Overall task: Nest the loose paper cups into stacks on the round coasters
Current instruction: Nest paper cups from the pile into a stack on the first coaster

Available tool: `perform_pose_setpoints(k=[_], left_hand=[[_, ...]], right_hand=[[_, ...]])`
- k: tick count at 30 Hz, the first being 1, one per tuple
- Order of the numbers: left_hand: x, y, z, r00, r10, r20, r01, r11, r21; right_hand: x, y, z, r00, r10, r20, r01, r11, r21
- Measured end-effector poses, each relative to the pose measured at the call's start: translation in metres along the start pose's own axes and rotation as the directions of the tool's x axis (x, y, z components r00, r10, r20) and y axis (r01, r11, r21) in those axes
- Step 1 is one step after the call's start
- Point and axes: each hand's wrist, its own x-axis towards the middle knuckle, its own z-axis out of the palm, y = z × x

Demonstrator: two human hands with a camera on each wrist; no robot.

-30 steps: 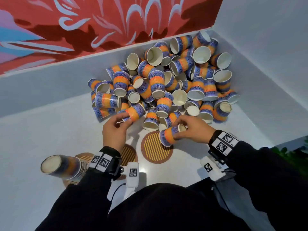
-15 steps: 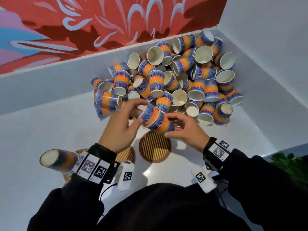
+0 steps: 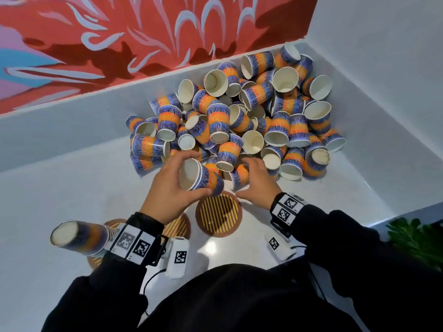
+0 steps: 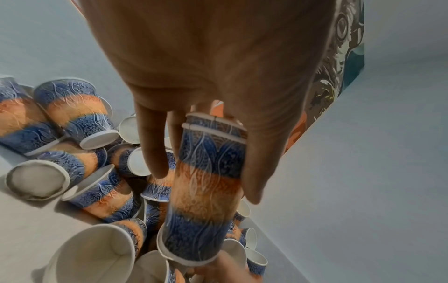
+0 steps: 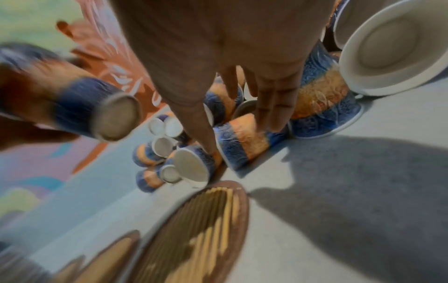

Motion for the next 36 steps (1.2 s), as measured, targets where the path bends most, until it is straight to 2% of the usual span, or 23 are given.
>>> perform_pose_setpoints(k=[2, 4, 7, 9, 11, 14, 18, 21, 24, 27, 29, 30, 32, 34, 36], left_hand=[[-0.001, -0.003, -0.003, 1.000, -0.011, -0.004, 0.011, 1.000, 0.010], [-0.002, -0.005, -0.004, 1.000, -0.030, -0.011, 0.030, 1.000, 0.000], [-0.005, -0.010, -0.006, 0.999, -0.039, -0.037, 0.040, 0.999, 0.008], [-0.007, -0.011, -0.008, 0.997, -0.047, -0.062, 0.048, 0.999, 0.013], [-0.008, -0.012, -0.010, 0.995, -0.062, -0.076, 0.063, 0.998, 0.006], [-0.009, -0.012, -0.013, 0.994, -0.067, -0.082, 0.068, 0.998, 0.013], [-0.006, -0.008, -0.013, 0.998, -0.047, -0.032, 0.047, 0.999, -0.009], [-0.002, -0.006, -0.008, 0.997, -0.024, 0.075, 0.024, 1.000, -0.001], [0.000, -0.006, -0.002, 0.985, -0.022, 0.174, 0.015, 0.999, 0.041], [0.000, -0.007, 0.000, 0.981, -0.047, 0.191, 0.037, 0.998, 0.056], [-0.001, -0.009, -0.003, 0.984, -0.059, 0.170, 0.053, 0.998, 0.041], [-0.001, -0.010, -0.005, 0.986, -0.058, 0.155, 0.050, 0.997, 0.053], [-0.003, -0.012, -0.010, 0.990, -0.053, 0.129, 0.043, 0.996, 0.079], [-0.006, -0.012, -0.015, 0.992, -0.058, 0.115, 0.050, 0.996, 0.071], [-0.009, -0.013, -0.019, 0.994, -0.061, 0.096, 0.055, 0.997, 0.061]], right_hand=[[0.013, 0.007, 0.005, 0.997, 0.035, 0.067, -0.023, 0.985, -0.169], [0.020, 0.011, 0.011, 0.997, 0.035, 0.071, -0.011, 0.953, -0.304], [0.017, 0.007, 0.014, 0.999, -0.022, 0.036, 0.035, 0.917, -0.397], [0.010, 0.006, 0.015, 0.994, -0.075, 0.073, 0.099, 0.907, -0.409], [0.003, 0.007, 0.016, 0.980, -0.122, 0.160, 0.168, 0.932, -0.320], [-0.004, 0.008, 0.018, 0.946, -0.190, 0.262, 0.205, 0.978, -0.032], [-0.011, 0.000, 0.017, 0.946, -0.279, 0.167, 0.223, 0.930, 0.292], [-0.015, -0.009, 0.013, 0.943, -0.314, 0.109, 0.244, 0.877, 0.415], [-0.016, -0.014, 0.013, 0.935, -0.336, 0.113, 0.226, 0.810, 0.541], [-0.015, -0.018, 0.015, 0.938, -0.335, 0.086, 0.216, 0.760, 0.613], [-0.010, -0.018, 0.016, 0.964, -0.266, 0.017, 0.199, 0.760, 0.618], [-0.006, -0.018, 0.016, 0.982, -0.187, -0.022, 0.158, 0.750, 0.642], [0.005, -0.015, 0.019, 0.997, 0.033, -0.063, 0.026, 0.662, 0.749], [0.020, -0.010, 0.022, 0.966, 0.255, -0.036, -0.123, 0.579, 0.806], [0.034, -0.006, 0.025, 0.927, 0.370, 0.062, -0.266, 0.532, 0.804]])
